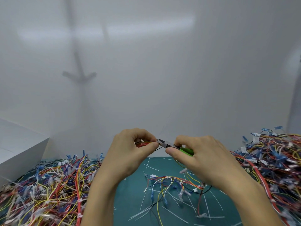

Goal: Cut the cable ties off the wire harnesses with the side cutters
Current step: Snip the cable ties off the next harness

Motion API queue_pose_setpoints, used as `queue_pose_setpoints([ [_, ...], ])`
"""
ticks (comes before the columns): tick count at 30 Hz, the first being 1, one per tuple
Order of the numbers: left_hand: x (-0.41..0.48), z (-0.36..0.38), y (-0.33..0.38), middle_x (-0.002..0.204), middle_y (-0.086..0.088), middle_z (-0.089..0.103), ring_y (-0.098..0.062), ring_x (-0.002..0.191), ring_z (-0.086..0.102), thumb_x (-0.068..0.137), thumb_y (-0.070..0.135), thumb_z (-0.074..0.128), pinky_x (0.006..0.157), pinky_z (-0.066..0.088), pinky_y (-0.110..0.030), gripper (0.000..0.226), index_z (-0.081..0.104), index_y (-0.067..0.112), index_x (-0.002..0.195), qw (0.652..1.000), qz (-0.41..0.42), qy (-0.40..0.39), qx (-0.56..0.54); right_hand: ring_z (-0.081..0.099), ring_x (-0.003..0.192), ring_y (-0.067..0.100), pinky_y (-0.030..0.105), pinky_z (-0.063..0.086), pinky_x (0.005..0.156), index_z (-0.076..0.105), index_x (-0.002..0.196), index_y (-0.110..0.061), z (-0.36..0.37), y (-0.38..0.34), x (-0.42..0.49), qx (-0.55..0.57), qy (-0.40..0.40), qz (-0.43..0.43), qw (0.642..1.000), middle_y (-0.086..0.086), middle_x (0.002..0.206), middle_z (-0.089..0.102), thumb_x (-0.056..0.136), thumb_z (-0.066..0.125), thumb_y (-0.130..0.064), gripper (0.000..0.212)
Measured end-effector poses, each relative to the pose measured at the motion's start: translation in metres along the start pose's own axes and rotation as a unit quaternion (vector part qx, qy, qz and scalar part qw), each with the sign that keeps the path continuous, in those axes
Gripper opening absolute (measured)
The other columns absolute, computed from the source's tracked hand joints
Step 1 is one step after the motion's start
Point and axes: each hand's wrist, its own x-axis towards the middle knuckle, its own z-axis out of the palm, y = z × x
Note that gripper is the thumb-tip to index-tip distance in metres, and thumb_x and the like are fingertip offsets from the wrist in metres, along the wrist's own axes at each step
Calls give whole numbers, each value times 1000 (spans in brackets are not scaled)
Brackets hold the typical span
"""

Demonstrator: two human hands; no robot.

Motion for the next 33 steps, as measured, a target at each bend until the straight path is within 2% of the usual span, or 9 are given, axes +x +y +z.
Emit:
queue_pose_setpoints([
  [3,0,0,0,62,15,65,1,56,55,79,25,77,54,40,-10,5,76,26,73,1000,4,1,6,50,67,11,26,38,57,54,93,-37,0,0,0,-1,-4,4,1000,-6,60,51,77,29,-80,53],
  [7,0,1,1,65,22,63,0,59,56,78,23,77,56,40,-9,6,75,25,73,1000,17,4,25,48,65,10,27,38,57,54,91,-38,0,0,0,-2,-11,13,1000,-5,59,50,78,30,-79,50],
  [15,0,0,0,73,17,64,-7,67,58,78,26,78,57,39,-12,7,74,29,72,998,31,7,50,47,65,12,28,35,55,54,92,-40,-1,0,0,-2,-23,17,1000,-4,58,47,76,30,-79,48],
  [22,1,1,0,74,17,64,-7,70,59,79,23,78,60,40,-12,10,74,30,73,998,37,4,46,45,62,9,28,31,51,54,91,-39,-1,0,0,3,-28,15,999,-3,58,47,77,30,-79,48],
  [33,1,2,0,75,15,63,-5,73,61,79,19,77,63,40,-9,14,73,31,73,997,66,14,50,47,64,11,28,34,54,55,91,-37,1,1,1,5,-29,18,999,-2,59,49,78,29,-78,50],
])
